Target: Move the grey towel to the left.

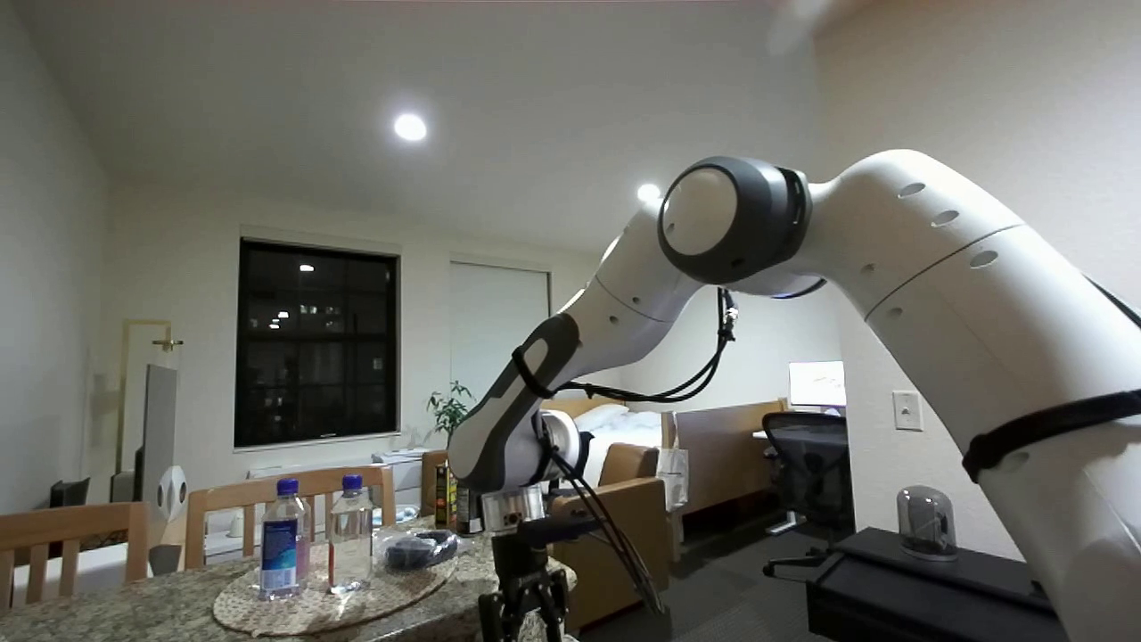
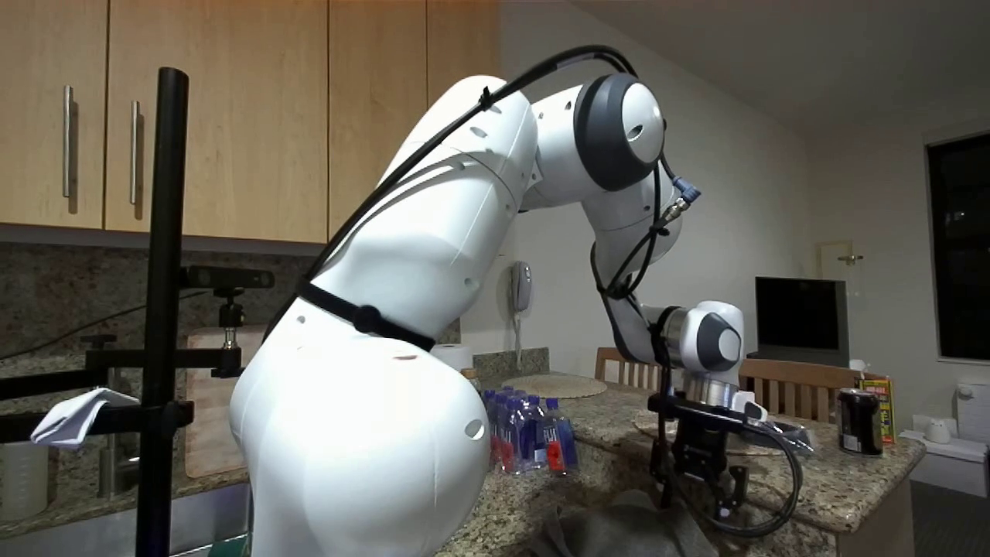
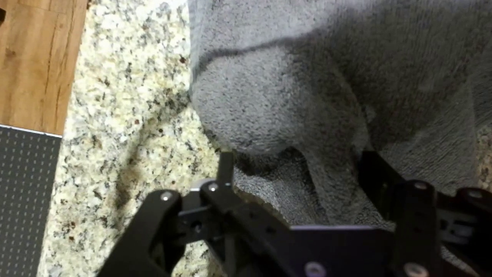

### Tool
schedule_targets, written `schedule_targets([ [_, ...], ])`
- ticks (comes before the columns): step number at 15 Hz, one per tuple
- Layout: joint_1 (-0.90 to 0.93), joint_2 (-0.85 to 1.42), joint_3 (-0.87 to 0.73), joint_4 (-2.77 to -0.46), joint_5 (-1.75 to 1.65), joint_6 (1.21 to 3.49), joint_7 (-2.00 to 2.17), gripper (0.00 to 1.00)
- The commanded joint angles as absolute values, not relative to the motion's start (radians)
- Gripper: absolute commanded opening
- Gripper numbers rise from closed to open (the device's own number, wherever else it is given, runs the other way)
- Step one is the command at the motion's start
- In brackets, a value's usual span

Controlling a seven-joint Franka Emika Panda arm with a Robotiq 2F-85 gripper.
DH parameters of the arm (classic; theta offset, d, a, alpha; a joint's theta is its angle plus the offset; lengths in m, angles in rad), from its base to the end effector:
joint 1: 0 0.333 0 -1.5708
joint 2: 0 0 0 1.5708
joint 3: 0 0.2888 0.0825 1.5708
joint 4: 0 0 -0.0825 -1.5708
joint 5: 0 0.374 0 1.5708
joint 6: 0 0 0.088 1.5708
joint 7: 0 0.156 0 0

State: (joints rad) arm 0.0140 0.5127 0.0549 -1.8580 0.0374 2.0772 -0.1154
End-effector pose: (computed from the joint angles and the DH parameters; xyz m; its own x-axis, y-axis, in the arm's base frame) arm 0.5710 0.0436 0.1592 0.9456 0.1634 -0.2813 0.1448 -0.9857 -0.0859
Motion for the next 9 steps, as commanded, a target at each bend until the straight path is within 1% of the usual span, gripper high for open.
schedule_targets([
  [1, -0.002, 0.527, 0.065, -1.848, 0.049, 2.071, -0.168, 0.53],
  [7, 0.011, 0.526, 0.057, -1.856, 0.028, 2.059, -0.151, 0.13],
  [9, 0.020, 0.523, 0.049, -1.856, 0.013, 2.052, -0.128, 0.08],
])
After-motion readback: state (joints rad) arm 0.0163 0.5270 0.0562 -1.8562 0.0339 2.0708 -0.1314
